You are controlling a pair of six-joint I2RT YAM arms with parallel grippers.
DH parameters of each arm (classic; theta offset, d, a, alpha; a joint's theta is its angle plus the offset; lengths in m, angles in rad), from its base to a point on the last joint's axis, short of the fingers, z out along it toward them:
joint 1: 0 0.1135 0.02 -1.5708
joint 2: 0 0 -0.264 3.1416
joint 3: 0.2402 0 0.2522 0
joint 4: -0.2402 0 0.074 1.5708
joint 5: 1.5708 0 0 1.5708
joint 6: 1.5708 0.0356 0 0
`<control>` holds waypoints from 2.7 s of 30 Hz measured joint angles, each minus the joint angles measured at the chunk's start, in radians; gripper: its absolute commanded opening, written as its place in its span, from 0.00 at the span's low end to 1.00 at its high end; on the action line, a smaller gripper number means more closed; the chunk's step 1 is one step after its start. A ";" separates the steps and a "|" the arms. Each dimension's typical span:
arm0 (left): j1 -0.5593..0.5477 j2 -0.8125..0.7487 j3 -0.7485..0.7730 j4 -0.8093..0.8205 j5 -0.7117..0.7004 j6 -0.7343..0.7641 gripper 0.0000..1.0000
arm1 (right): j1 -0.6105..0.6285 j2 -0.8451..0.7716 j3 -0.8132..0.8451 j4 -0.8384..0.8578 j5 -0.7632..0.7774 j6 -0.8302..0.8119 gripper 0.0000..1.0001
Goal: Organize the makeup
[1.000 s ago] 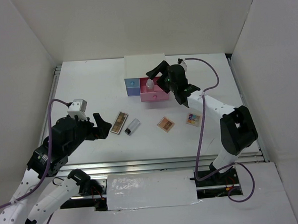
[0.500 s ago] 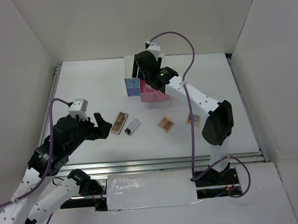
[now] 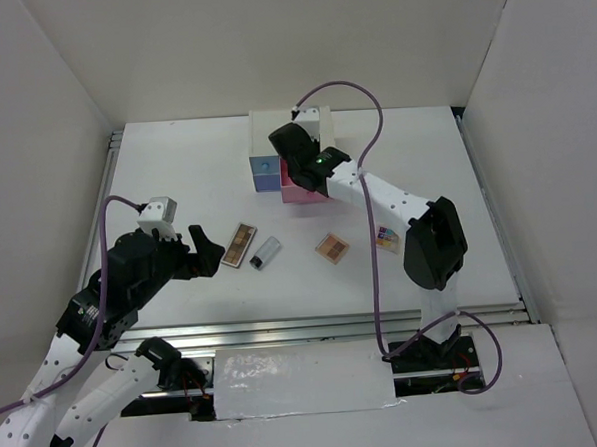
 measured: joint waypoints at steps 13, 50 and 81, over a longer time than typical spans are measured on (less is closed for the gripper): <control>0.000 0.001 0.000 0.000 0.000 0.000 0.99 | -0.081 -0.142 -0.209 0.166 -0.186 0.072 0.16; -0.006 0.001 0.000 0.000 0.000 0.000 0.99 | -0.360 -0.212 -0.458 0.481 -0.851 0.393 1.00; -0.031 0.968 0.186 0.197 0.031 -0.002 0.99 | -0.196 -1.102 -0.697 0.180 -0.666 0.031 1.00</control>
